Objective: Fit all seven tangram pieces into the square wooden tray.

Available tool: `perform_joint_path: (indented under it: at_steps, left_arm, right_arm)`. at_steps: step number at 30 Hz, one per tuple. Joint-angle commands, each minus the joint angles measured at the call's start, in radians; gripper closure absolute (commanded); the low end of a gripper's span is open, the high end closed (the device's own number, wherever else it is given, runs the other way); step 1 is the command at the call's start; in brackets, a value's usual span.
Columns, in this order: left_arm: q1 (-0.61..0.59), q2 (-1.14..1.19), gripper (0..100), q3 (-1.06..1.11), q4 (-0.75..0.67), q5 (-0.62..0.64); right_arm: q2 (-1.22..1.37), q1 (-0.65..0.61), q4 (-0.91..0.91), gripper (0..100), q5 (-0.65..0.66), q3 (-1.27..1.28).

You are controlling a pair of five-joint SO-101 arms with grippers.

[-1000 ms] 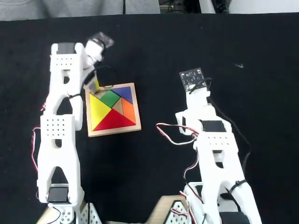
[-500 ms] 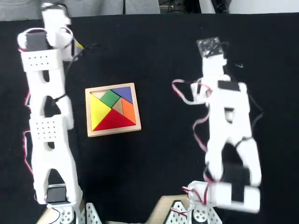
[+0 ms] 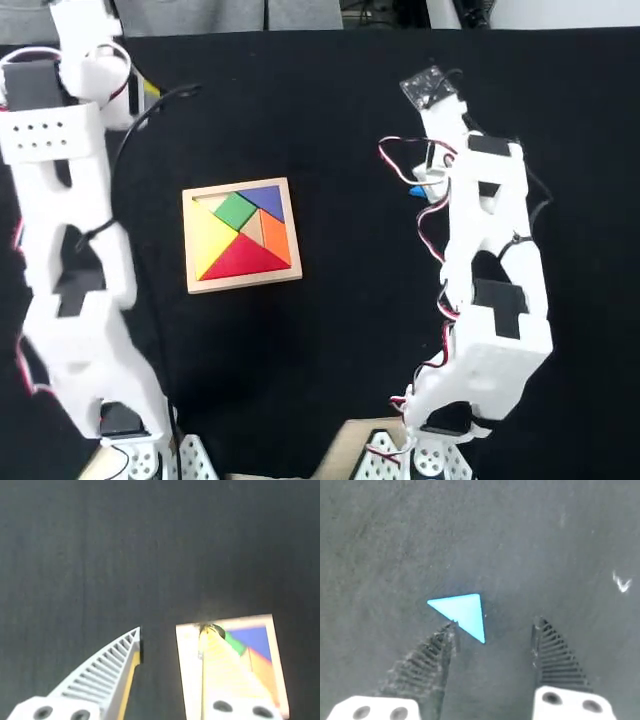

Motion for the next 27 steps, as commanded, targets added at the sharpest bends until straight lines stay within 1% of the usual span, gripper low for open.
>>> perform_joint_path:
  at_steps: [1, 2, 4, 8, 12, 15, 19, 23, 27]
  left_arm:
    - [-0.015, -0.304, 81, 0.349, 0.002, -0.041]
    - [-0.021, -0.354, 81, 0.429, 0.002, -0.041]
    - [-0.039, -0.442, 81, 0.582, -0.015, -0.037]
    - [-0.102, -0.586, 81, 0.926, -0.167, -0.035]
    - [-0.16, -0.709, 81, 1.27, -0.333, -0.035]
    - [-0.203, -0.807, 81, 1.465, -0.439, -0.034]
    - [-0.246, -0.918, 81, 1.658, -0.525, 0.023]
    - [-0.249, -0.982, 81, 1.824, -0.635, 0.043]
    - [-0.254, -0.997, 81, 1.903, -0.72, 0.043]
  right_arm:
    - [-0.001, -0.009, 0.037, 75.4, 0.199, -0.056]
    - [-0.001, -0.012, 0.06, 75.4, 0.259, -0.059]
    - [-0.004, -0.026, 0.087, 75.3, 0.328, -0.07]
    - [0.022, -0.037, 0.115, 74.7, 0.371, -0.122]
    - [0.11, -0.044, 0.19, 66.4, 0.408, -0.206]
    - [0.197, -0.043, 0.21, 67.2, 0.411, -0.302]
    - [0.312, -0.043, 0.299, 69.4, 0.42, -0.47]
    - [0.446, -0.032, 0.388, 71.2, 0.446, -0.647]
    - [0.576, -0.006, 0.465, 71.2, 0.448, -0.835]
